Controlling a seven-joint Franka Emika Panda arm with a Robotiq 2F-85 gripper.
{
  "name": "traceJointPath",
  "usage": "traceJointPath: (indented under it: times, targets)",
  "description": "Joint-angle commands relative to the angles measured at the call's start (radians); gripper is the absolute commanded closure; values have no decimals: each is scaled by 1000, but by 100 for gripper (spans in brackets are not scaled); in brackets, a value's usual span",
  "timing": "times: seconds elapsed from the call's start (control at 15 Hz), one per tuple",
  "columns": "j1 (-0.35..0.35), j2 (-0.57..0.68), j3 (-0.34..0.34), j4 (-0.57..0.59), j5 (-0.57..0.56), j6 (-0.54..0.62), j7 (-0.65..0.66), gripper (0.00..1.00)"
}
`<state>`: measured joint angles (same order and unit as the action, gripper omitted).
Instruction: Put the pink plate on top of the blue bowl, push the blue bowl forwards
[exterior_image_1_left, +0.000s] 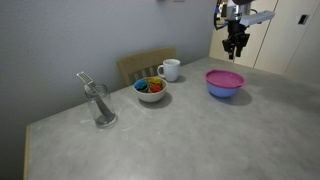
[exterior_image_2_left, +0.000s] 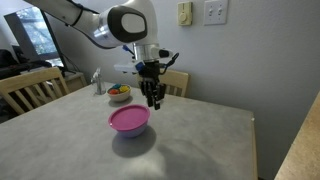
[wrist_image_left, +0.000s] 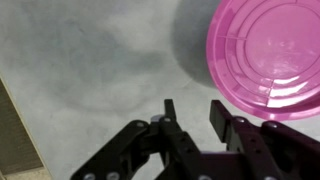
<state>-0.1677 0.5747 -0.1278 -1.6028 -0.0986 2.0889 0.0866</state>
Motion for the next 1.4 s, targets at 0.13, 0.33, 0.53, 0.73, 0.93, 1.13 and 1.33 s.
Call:
traceJointPath:
  times: [0.13, 0.33, 0.53, 0.73, 0.93, 1.13, 1.33]
  targets:
    - [79, 23, -24, 4, -18, 40, 171, 98]
    - [83, 46, -36, 32, -7, 29, 223, 100]
    - [71, 60, -53, 51, -4, 25, 238, 100]
    - [61, 102, -65, 104, -6, 6, 225, 100]
    - [56, 160, -62, 172, -3, -15, 208, 100]
    - [53, 217, -59, 240, 3, -30, 202, 100]
    - [49, 269, -55, 306, 8, -48, 192, 100]
